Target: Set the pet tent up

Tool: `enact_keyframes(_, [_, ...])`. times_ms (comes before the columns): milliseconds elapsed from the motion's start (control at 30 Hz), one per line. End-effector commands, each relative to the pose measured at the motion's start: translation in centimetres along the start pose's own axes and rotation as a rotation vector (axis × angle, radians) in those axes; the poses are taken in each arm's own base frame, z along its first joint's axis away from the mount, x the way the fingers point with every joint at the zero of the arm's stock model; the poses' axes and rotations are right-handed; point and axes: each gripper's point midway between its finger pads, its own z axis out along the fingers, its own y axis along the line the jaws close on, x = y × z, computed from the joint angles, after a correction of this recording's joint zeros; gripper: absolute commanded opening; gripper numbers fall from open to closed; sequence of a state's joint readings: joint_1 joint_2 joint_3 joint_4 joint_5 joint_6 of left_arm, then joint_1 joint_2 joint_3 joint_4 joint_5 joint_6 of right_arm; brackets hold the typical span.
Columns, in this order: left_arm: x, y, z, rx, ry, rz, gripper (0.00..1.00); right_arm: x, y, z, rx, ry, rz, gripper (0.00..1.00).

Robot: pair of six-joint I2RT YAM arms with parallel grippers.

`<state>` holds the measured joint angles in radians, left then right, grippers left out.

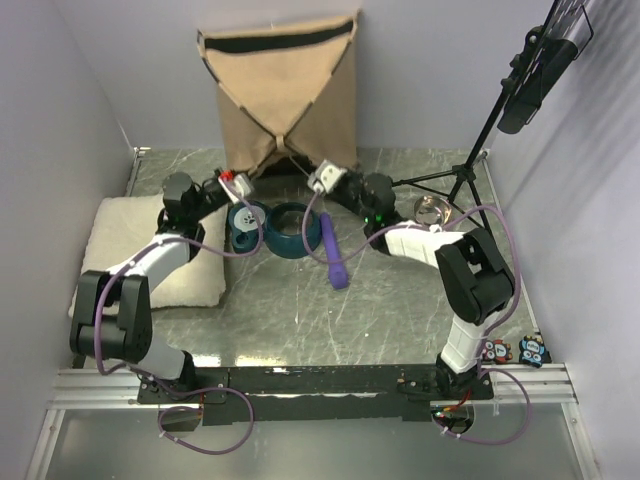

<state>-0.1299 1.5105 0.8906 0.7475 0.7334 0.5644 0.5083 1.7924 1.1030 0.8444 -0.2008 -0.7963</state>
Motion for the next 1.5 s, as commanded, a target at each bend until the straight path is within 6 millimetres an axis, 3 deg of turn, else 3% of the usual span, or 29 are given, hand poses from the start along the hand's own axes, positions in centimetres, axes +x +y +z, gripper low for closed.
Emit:
enact_keyframes(0, [0.2, -5.5, -1.6, 0.176, 0.014, 0.043, 0.01, -2.7, 3.2, -1.9, -0.071, -0.071, 0.054, 0.0])
enact_keyframes(133, [1.7, -8.2, -3.6, 0.259, 0.093, 0.037, 0.01, -1.5, 6.2, -3.2, -0.149, 0.011, 0.15, 0.0])
enact_keyframes(333, [-0.7, -10.7, -6.0, 0.37, 0.097, -0.035, 0.01, -3.0, 7.5, -5.1, -0.261, 0.096, 0.355, 0.0])
enact_keyframes(533, [-2.6, -11.9, -7.6, 0.443, 0.141, -0.173, 0.01, -5.1, 9.0, -6.8, -0.413, 0.183, 0.535, 0.0])
enact_keyframes(800, [-3.8, -13.5, -9.3, 0.554, 0.186, -0.276, 0.01, -5.3, 10.5, -9.7, -0.509, 0.338, 0.666, 0.0])
enact_keyframes(933, [-4.4, -11.3, -8.2, 0.45, 0.199, -0.324, 0.01, -5.8, 9.5, -9.7, -0.485, 0.339, 0.663, 0.0])
enact_keyframes(1000, [-5.0, -8.7, -6.8, 0.363, 0.191, -0.344, 0.01, -6.0, 8.4, -9.0, -0.462, 0.342, 0.672, 0.0])
enact_keyframes(1167, [-5.7, -5.4, -5.3, 0.362, 0.231, -0.359, 0.01, -7.3, 6.8, -8.2, -0.447, 0.342, 0.708, 0.0])
enact_keyframes(1267, [-5.7, -4.1, -5.3, 0.333, 0.245, -0.31, 0.01, -7.8, 6.7, -7.6, -0.45, 0.333, 0.695, 0.0])
enact_keyframes(1467, [-5.6, -3.5, -6.5, 0.314, 0.271, -0.215, 0.01, -7.9, 7.4, -7.0, -0.474, 0.346, 0.703, 0.0])
